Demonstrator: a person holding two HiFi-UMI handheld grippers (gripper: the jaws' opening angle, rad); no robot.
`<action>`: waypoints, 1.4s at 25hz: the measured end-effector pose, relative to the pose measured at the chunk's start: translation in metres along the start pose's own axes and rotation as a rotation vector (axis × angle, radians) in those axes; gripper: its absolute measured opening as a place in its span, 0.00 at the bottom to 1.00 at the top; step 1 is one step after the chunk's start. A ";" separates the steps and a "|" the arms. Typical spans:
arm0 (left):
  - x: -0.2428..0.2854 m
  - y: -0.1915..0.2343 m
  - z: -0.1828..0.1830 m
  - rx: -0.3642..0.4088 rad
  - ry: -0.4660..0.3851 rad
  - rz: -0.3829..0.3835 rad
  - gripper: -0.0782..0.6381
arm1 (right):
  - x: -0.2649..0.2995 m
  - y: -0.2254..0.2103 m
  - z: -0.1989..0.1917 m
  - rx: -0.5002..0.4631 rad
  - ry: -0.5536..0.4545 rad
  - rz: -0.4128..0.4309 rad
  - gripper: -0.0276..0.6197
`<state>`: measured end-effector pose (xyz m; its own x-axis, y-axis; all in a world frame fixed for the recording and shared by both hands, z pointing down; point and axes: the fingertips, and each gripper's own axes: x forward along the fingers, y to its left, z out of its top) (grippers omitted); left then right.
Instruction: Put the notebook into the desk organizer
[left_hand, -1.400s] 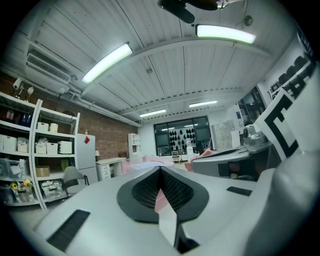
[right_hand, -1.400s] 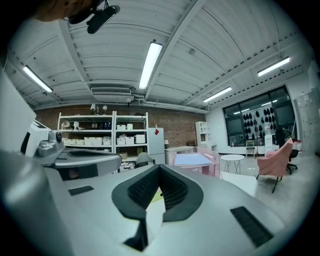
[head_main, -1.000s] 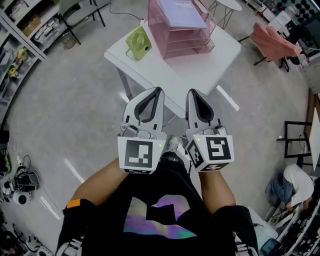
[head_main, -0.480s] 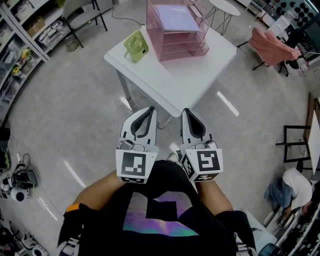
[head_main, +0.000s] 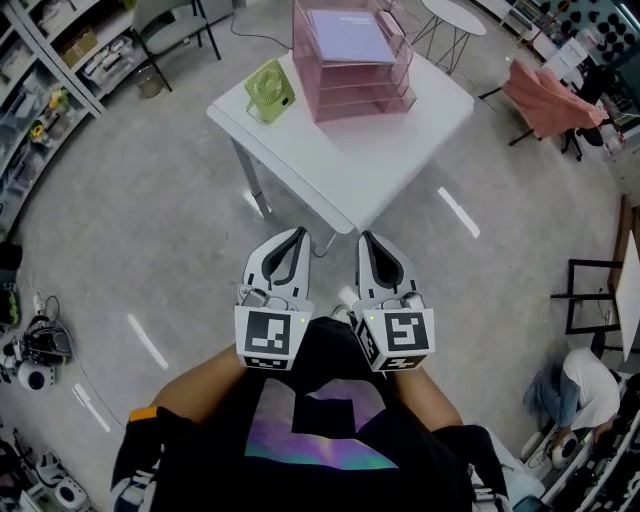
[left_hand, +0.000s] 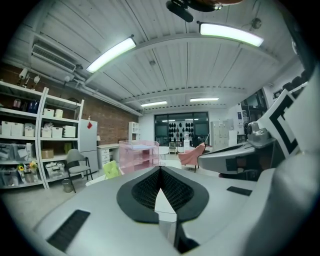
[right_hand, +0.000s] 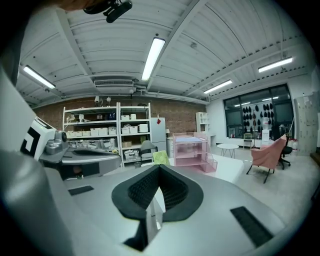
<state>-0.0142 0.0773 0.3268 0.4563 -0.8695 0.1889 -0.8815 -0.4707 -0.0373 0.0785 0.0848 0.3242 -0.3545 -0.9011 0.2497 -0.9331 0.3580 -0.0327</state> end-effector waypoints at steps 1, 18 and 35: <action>0.001 -0.001 0.001 0.001 -0.001 0.004 0.12 | 0.000 -0.001 0.000 0.000 -0.001 0.002 0.07; 0.009 -0.009 -0.006 -0.003 0.011 0.020 0.12 | 0.002 -0.013 -0.007 0.019 0.000 0.006 0.07; -0.002 -0.015 -0.004 -0.001 -0.008 -0.007 0.12 | -0.011 -0.008 -0.012 0.027 0.002 -0.024 0.07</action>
<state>-0.0021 0.0863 0.3305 0.4637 -0.8672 0.1816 -0.8782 -0.4770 -0.0352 0.0910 0.0944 0.3331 -0.3322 -0.9087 0.2526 -0.9425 0.3300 -0.0527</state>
